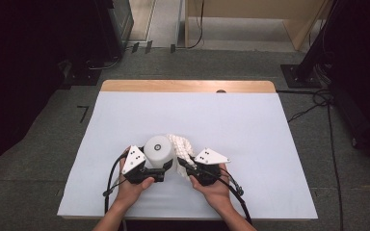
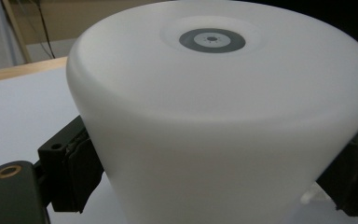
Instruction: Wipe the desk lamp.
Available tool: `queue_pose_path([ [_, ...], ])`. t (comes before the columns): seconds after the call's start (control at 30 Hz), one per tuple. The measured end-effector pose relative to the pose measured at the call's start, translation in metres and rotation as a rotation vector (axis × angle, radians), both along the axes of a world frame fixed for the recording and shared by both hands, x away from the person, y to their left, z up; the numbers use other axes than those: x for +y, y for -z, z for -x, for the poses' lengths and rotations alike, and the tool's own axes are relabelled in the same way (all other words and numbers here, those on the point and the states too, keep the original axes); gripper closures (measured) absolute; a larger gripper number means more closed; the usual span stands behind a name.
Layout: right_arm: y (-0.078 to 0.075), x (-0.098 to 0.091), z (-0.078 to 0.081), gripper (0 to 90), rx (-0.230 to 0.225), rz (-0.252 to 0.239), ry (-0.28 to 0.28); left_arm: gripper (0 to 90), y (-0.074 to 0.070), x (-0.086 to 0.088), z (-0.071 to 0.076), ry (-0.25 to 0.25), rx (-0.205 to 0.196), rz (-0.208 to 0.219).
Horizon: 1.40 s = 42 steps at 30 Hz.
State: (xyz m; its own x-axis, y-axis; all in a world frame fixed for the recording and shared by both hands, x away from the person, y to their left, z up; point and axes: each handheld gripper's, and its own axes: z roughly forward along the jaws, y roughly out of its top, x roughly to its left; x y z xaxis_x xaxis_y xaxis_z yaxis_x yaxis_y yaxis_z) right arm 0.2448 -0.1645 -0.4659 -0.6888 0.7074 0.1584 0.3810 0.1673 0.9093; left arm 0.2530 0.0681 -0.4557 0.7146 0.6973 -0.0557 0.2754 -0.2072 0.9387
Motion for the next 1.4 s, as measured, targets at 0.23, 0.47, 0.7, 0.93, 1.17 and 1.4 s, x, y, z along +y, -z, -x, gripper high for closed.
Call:
queue_pose_path([
  [0.23, -0.018, -0.009, 0.003, 78.5, -0.010, -0.083, 0.003, 8.2, 0.003, -0.007, 0.000, 0.029, 0.019, -0.045],
  [0.47, -0.031, -0.013, 0.007, 78.5, -0.055, -0.095, 0.001, 8.2, 0.005, -0.011, 0.001, 0.037, 0.017, -0.070],
  [0.7, -0.010, -0.007, -0.001, 78.5, 0.009, -0.046, -0.011, 8.2, -0.003, -0.003, 0.003, 0.008, -0.026, -0.034],
  [0.93, 0.001, 0.001, -0.002, 78.5, 0.053, -0.018, -0.020, 8.2, -0.004, 0.000, 0.003, -0.010, -0.035, -0.022],
  [1.17, -0.007, -0.004, -0.001, 78.5, 0.027, -0.040, -0.001, 8.2, 0.001, -0.007, 0.004, -0.002, -0.029, -0.052],
  [1.4, -0.027, -0.010, 0.007, 78.5, -0.058, -0.066, 0.006, 8.2, 0.007, -0.013, 0.004, 0.006, -0.007, -0.063],
])
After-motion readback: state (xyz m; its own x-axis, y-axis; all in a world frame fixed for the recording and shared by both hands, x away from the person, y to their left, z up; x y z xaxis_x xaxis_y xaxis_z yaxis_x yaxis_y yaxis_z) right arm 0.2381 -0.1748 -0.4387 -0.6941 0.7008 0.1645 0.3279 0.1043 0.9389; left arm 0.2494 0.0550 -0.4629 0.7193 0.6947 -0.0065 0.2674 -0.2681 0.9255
